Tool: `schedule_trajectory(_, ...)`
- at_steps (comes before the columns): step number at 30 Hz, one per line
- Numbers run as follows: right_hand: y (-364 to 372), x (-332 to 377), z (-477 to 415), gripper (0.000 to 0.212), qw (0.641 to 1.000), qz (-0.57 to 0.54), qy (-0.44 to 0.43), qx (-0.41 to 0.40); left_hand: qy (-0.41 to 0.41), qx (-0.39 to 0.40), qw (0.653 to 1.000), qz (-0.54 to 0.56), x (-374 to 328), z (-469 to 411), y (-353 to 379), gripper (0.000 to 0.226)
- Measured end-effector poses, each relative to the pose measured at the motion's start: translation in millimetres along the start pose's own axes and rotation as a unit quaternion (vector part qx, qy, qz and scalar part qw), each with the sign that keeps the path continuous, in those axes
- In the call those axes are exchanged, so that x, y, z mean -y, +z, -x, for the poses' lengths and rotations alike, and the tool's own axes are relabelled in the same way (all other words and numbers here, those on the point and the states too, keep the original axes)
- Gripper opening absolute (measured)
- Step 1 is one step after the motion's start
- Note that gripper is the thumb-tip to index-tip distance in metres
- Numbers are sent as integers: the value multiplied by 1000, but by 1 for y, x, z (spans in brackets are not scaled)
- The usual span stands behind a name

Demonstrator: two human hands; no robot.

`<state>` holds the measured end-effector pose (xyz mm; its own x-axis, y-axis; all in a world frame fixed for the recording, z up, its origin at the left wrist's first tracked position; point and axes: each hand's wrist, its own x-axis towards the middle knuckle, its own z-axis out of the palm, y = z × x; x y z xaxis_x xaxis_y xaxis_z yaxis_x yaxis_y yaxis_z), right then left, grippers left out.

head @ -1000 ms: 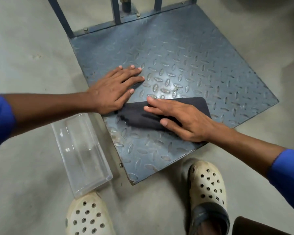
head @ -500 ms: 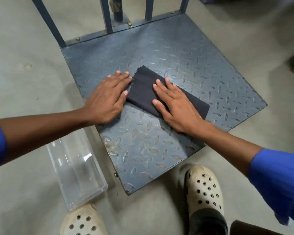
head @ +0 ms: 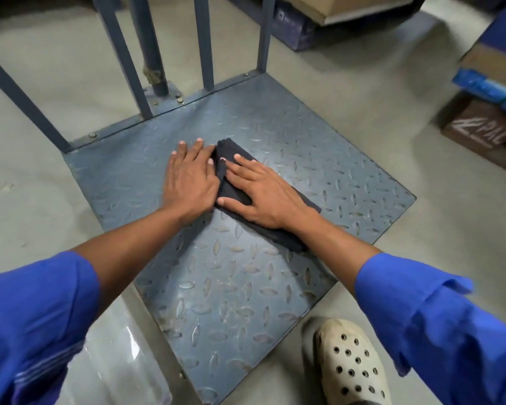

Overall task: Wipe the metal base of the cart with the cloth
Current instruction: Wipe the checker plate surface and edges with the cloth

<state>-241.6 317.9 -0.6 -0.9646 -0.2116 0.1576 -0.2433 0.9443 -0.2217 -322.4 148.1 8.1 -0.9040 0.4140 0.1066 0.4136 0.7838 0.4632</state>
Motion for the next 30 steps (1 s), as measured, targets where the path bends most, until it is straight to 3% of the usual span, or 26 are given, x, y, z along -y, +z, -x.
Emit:
schedule_trajectory(3, 5, -8, -24, 67, 996, -12, 87, -34, -30, 2, 999, 29, -15, -14, 5, 50)
schedule_trajectory(8, 8, -14, -51, 50, 978, -61, 177, -96, -11, -1, 1000, 24, -21, -20, 16, 57)
schedule_trajectory(19, 10, -44, -99, 37, 969, -97, 191, -126, 27, 25, 997, -70, -2, -63, 20, 60)
schedule_trajectory(30, 6, -86, -142, 44, 961, -95, 222, -137, 5, 49, 990, -128, -2, -106, 24, 64)
